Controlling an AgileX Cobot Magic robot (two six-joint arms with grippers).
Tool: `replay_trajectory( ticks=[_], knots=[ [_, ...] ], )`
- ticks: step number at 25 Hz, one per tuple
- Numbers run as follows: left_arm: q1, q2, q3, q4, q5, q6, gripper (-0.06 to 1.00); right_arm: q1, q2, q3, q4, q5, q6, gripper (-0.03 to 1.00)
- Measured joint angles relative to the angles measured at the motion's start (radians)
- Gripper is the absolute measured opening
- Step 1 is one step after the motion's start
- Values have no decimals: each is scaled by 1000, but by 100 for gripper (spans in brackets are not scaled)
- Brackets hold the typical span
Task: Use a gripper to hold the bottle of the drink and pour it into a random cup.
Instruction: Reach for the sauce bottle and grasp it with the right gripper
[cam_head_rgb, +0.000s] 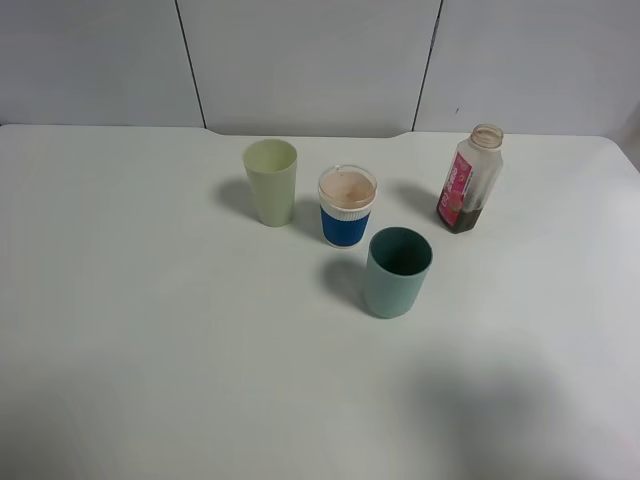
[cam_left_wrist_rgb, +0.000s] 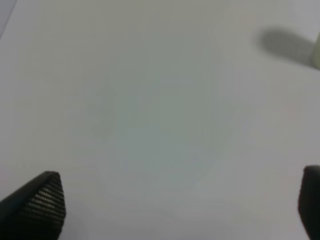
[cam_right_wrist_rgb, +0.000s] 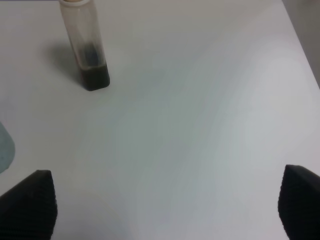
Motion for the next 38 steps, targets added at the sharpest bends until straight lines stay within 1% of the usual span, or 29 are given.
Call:
replay_trajectory(
  ticks=[15,21,24,28,31,36,38],
  knots=[
    [0,0,0,0,0,0,93,0,5,-1,0,0,1,87],
    [0,0,0,0,0,0,93,0,208,-121,-23,-40,6,87],
    [0,0,0,0,0,0,93,0,331,-157,-26,-81,6,87],
    [0,0,0,0,0,0,93,0,503,-166,-26,-165,7,87],
    [0,0,0,0,0,0,93,0,637,-166,-25,-241,7,87],
    [0,0,0,0,0,0,93,0,862,-166,-22,-396,8,87],
    [0,0,0,0,0,0,93,0,949,-166,-7,-450,11,87]
  ],
)
